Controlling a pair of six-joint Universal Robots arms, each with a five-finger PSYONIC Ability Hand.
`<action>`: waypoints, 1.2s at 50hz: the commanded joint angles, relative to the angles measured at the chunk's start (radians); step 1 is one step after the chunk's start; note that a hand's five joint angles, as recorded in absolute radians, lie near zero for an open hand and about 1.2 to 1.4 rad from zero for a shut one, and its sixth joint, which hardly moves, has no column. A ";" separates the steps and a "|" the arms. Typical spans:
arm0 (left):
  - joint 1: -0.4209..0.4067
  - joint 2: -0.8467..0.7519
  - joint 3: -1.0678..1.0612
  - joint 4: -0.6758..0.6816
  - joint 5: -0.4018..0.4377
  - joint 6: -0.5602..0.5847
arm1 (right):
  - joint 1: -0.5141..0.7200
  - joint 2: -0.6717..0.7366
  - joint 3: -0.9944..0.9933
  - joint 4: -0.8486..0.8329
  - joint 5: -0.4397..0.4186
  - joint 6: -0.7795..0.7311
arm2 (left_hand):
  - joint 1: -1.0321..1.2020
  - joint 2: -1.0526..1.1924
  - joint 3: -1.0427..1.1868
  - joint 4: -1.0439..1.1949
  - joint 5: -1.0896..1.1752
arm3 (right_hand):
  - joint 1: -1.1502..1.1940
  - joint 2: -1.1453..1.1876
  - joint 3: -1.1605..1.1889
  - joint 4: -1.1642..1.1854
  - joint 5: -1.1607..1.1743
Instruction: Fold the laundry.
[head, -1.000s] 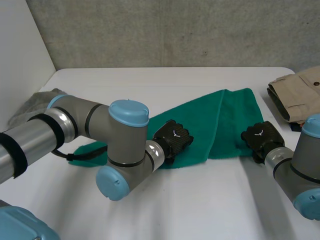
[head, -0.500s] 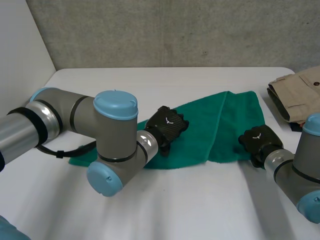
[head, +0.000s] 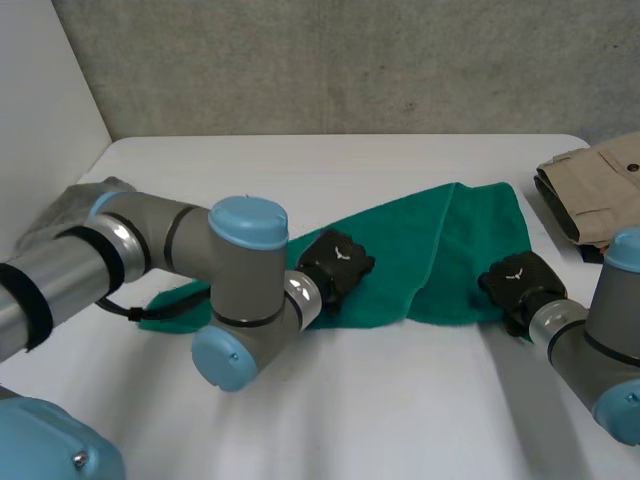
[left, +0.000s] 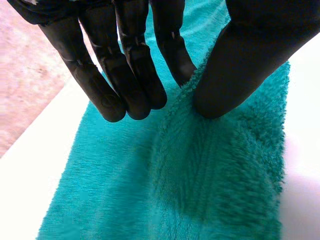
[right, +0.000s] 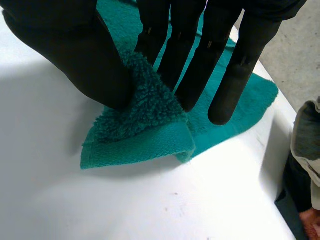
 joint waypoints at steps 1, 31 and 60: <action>0.059 0.188 -0.053 0.034 -0.070 -0.114 | -0.018 -0.011 -0.003 0.007 -0.004 -0.034 | 0.226 0.201 0.211 0.202 0.243 | 0.271 0.216 0.210 0.199 0.221; 0.431 -0.065 0.343 0.148 -0.046 -0.334 | 0.048 -0.051 0.044 0.024 -0.004 -0.100 | -0.996 -1.021 -1.011 -1.020 -0.979 | 0.271 0.216 0.210 0.199 0.221; 0.610 0.500 -0.830 0.267 0.261 0.094 | 0.047 -0.077 -0.006 0.140 0.002 -0.109 | -0.663 -0.688 -0.678 -0.687 -0.646 | 0.271 0.216 0.210 0.199 0.221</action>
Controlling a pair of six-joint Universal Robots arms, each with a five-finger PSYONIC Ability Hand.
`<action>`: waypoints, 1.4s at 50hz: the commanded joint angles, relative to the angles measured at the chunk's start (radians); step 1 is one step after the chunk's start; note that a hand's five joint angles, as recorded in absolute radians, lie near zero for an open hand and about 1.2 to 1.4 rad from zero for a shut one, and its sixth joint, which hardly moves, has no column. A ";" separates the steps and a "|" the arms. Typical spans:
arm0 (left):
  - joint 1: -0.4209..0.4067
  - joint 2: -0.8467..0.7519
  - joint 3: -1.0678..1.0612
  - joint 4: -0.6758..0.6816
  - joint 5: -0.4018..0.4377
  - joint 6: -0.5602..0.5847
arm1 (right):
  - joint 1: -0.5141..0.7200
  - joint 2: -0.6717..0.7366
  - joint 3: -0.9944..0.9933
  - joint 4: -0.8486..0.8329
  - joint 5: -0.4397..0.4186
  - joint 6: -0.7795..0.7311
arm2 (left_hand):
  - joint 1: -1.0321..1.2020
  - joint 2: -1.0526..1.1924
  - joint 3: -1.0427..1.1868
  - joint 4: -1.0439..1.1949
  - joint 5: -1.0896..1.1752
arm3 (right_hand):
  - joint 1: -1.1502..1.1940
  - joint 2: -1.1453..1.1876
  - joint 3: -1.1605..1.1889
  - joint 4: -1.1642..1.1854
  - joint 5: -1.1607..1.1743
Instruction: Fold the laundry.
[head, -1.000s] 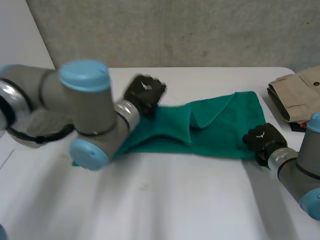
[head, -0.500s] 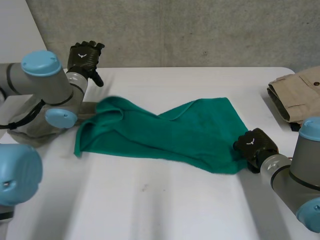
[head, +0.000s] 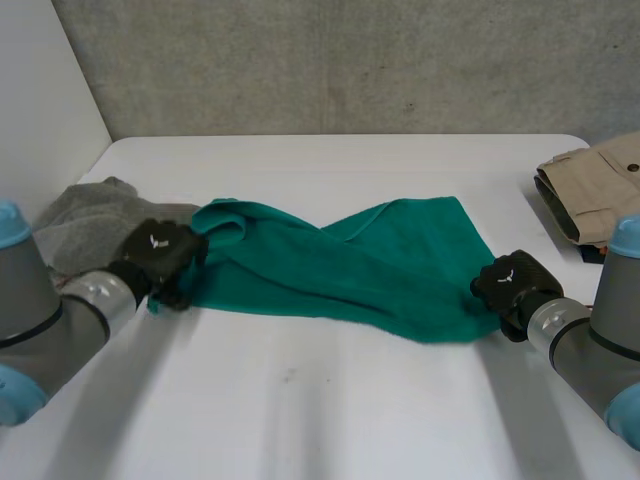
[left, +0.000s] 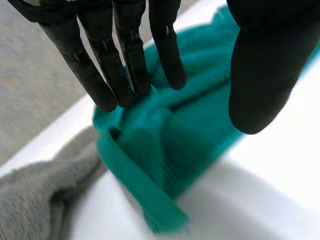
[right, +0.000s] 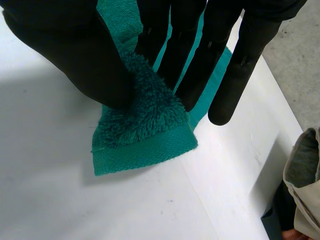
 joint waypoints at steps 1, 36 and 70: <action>0.084 -0.084 0.012 -0.009 0.061 0.139 | 0.002 0.005 0.002 0.001 0.003 0.000 | -0.220 -0.213 -0.217 -0.218 -0.213 | 0.271 0.216 0.210 0.199 0.221; 0.102 -0.346 0.294 0.078 0.064 0.509 | -0.013 0.039 -0.011 -0.002 0.004 0.000 | -0.212 -0.205 -0.209 -0.210 -0.205 | 0.271 0.216 0.210 0.199 0.221; 0.133 -0.051 0.159 -0.302 0.123 0.122 | -0.038 -0.050 -0.210 0.374 0.023 -0.007 | 0.027 0.033 0.029 0.029 0.033 | 0.271 0.216 0.210 0.199 0.221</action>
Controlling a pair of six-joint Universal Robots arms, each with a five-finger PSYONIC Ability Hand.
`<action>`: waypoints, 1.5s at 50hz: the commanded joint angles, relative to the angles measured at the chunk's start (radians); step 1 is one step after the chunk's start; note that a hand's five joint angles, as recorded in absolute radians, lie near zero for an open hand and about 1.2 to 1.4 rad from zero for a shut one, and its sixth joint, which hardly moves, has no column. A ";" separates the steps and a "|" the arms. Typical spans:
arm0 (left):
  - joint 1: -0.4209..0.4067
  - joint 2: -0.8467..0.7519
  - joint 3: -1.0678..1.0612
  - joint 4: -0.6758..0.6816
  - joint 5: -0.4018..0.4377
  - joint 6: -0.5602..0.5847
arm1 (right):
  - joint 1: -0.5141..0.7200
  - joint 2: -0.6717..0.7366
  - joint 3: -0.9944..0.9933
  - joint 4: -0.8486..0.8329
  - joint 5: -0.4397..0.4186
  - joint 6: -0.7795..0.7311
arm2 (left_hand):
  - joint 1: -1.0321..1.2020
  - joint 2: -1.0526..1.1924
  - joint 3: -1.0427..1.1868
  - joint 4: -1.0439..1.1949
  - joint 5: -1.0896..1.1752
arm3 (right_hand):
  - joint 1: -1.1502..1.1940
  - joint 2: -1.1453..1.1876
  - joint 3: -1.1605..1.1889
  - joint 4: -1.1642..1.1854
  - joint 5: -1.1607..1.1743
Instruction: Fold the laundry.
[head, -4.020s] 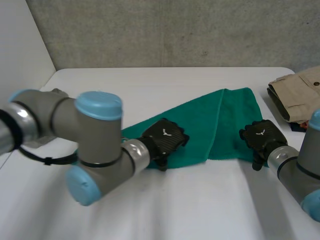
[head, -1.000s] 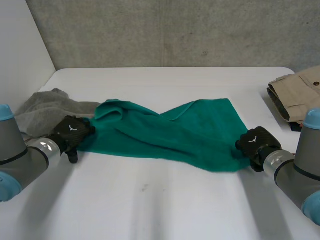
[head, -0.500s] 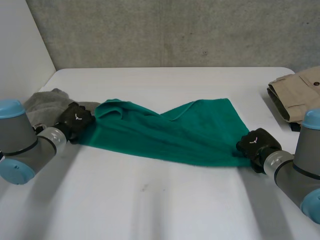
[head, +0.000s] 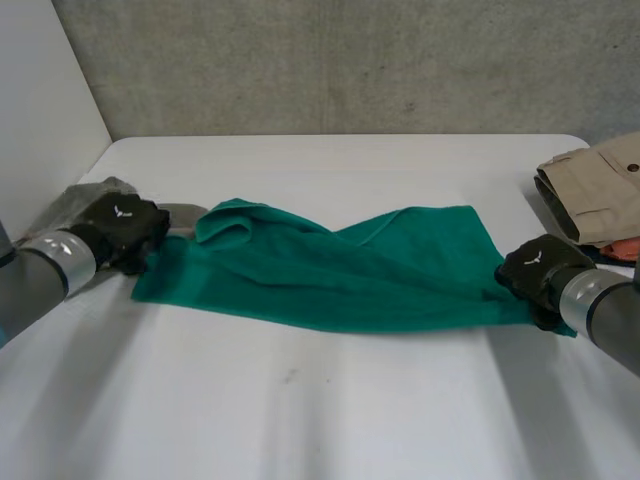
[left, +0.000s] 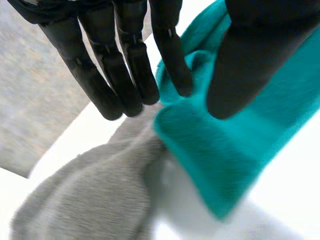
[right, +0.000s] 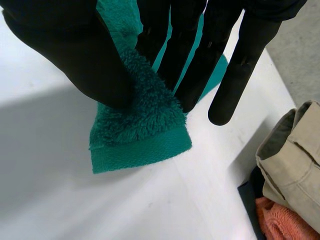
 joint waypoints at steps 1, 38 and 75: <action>0.016 -0.021 -0.075 -0.074 0.081 -0.013 | -0.006 0.046 -0.078 0.035 0.001 0.028 | -0.095 -0.134 -0.148 -0.147 -0.148 | 0.271 0.216 0.210 0.198 0.221; -0.029 -0.342 0.197 0.074 0.026 -0.003 | 0.006 0.176 -0.060 -0.137 0.020 0.076 | 0.133 0.094 0.080 0.082 0.080 | 0.271 0.216 0.210 0.198 0.221; -0.018 0.273 -0.101 -0.197 -0.021 -0.197 | -0.057 -0.123 -0.095 0.317 0.043 -0.121 | 0.629 0.590 0.576 0.578 0.576 | 0.271 0.216 0.210 0.198 0.221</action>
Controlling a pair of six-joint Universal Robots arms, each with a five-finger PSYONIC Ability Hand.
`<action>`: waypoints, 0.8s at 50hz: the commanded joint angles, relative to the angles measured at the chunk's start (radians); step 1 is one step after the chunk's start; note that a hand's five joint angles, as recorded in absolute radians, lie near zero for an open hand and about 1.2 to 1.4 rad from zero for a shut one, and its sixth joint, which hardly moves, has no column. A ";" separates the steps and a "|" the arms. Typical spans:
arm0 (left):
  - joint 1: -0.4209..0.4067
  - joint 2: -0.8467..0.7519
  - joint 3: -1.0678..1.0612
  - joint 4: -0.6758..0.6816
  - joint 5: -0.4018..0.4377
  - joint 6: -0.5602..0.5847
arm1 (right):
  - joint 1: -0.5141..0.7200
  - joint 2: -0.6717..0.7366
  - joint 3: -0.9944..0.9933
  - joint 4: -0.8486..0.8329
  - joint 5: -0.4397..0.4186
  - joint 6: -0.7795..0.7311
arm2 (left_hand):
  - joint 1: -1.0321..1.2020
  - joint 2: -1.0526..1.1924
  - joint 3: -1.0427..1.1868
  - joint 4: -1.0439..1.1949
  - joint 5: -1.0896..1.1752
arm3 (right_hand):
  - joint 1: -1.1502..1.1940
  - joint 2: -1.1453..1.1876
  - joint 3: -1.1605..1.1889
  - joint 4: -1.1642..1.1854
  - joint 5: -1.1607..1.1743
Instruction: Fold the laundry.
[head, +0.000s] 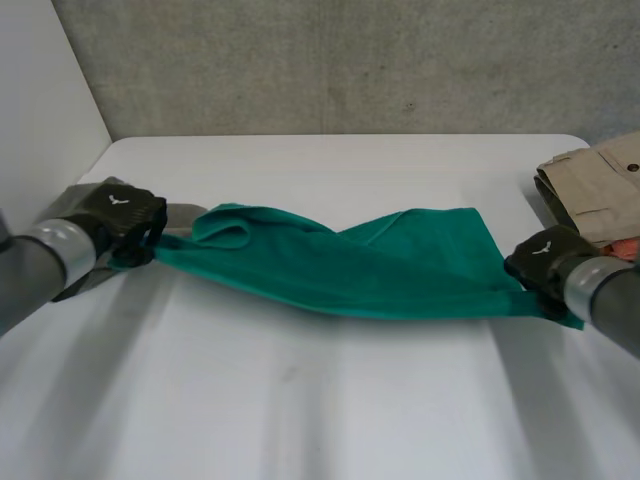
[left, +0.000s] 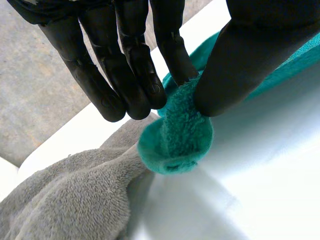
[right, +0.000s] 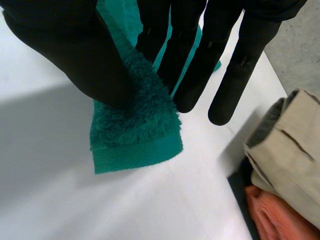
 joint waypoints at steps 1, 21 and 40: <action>0.013 0.243 -0.155 -0.174 0.044 -0.036 | -0.056 -0.155 -0.039 0.337 0.002 -0.153 | 0.234 0.202 0.211 0.205 0.235 | 0.271 0.216 0.206 0.198 0.213; -0.090 -0.184 0.571 -0.144 -0.098 -0.116 | 0.027 0.155 -0.638 0.143 0.134 0.029 | 0.234 0.202 0.211 0.205 0.235 | 0.271 0.216 0.206 0.198 0.213; -0.093 -0.141 0.663 0.273 -0.189 -0.315 | 0.056 0.126 -0.712 -0.385 0.022 0.309 | 0.234 0.202 0.211 0.205 0.235 | 0.271 0.216 0.206 0.198 0.213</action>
